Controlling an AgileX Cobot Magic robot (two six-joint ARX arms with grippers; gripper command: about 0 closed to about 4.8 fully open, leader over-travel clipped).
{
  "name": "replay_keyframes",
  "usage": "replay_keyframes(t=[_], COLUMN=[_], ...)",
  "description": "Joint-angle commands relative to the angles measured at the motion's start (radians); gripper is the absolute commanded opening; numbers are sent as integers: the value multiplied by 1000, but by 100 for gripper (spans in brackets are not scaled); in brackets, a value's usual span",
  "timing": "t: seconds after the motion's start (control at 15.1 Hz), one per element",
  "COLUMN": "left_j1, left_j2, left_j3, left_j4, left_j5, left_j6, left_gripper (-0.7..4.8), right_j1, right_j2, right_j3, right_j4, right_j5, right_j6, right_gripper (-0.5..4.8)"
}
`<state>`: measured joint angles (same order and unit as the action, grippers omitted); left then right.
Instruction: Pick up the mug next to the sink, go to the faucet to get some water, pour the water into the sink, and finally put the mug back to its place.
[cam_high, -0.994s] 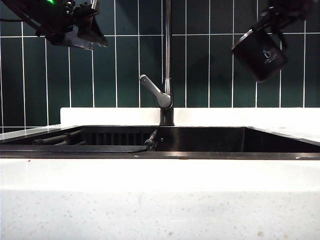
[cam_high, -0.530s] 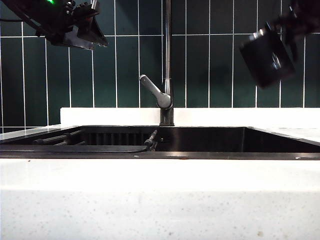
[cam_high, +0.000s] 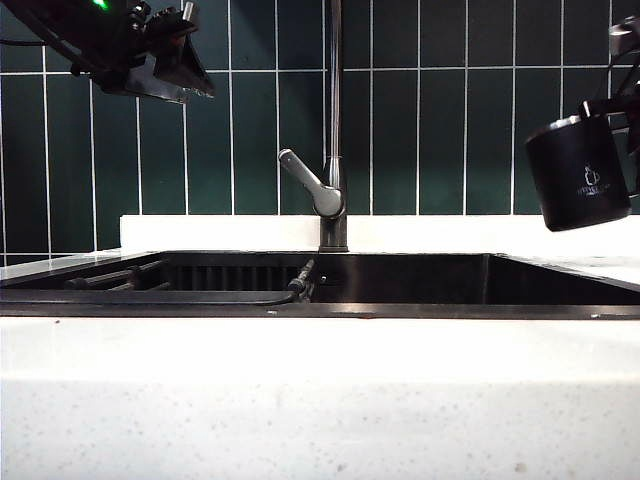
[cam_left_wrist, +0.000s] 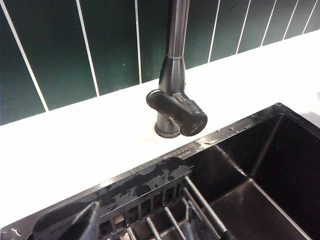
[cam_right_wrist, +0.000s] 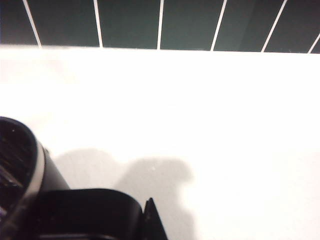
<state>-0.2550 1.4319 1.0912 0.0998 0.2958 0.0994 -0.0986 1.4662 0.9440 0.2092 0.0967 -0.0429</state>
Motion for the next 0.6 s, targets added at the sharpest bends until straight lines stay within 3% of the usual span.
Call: replay_keyframes(t=[0.07, 0.6], left_j1=[-2, -29], left_j2=[-5, -5], left_j3=[2, 2], left_j4=[6, 14], left_j5=[8, 19], left_j6=[-2, 2], left_gripper=[213, 213], right_j1=[-8, -8], right_j2=[-2, 63], right_j3=[-13, -14], right_j4=[109, 154], right_j5=[-51, -70], right_j6=[44, 51], right_gripper=[-1, -1])
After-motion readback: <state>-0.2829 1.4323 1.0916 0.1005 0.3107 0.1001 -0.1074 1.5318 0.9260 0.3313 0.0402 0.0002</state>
